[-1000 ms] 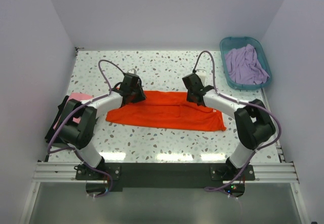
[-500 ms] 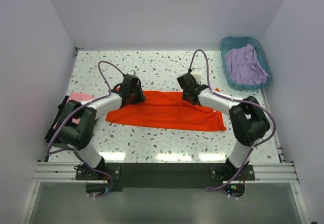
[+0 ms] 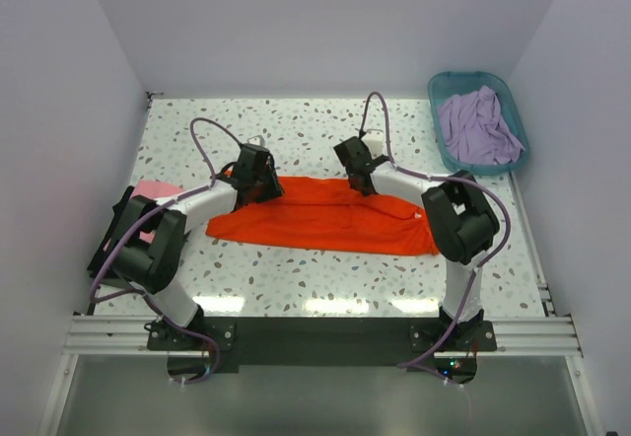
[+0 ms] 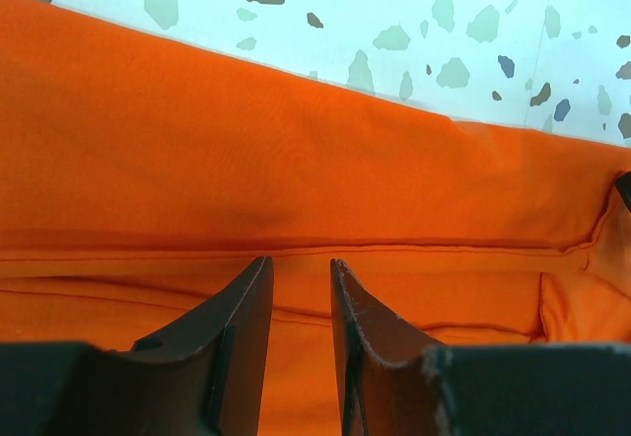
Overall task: Fold and stack the t-shirts
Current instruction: Fold the tshirt
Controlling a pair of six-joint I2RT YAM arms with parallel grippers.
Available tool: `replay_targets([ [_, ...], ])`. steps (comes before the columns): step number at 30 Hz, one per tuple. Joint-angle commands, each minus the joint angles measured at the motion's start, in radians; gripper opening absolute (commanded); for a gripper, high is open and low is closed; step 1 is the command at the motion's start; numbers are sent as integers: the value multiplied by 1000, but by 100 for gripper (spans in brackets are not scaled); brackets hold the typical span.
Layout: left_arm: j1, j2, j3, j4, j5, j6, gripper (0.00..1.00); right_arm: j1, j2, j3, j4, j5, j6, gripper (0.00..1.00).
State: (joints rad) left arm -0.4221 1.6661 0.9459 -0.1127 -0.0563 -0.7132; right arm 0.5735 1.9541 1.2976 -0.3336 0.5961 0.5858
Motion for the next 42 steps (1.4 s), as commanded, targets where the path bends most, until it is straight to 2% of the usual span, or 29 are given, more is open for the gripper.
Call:
replay_targets([
  [1, -3, -32, 13, 33, 6, 23, 35, -8, 20, 55, -10, 77, 40, 37],
  [11, -3, -32, 13, 33, 12, 24, 35, -14, 39, 57, -31, 93, 49, 34],
  [16, -3, -35, 13, 33, 10, 24, 35, -14, 34, 51, -31, 88, 54, 24],
  [23, -3, -45, 7, 33, 12, 23, 34, -14, 3, 31, -38, 88, 60, 0],
  [33, -3, -48, -1, 41, 9, 20, 34, -12, -86, -17, -41, 108, 66, 0],
  [42, -3, -52, -6, 44, 10, 15, 34, 9, -230, -194, 1, 97, 121, 0],
])
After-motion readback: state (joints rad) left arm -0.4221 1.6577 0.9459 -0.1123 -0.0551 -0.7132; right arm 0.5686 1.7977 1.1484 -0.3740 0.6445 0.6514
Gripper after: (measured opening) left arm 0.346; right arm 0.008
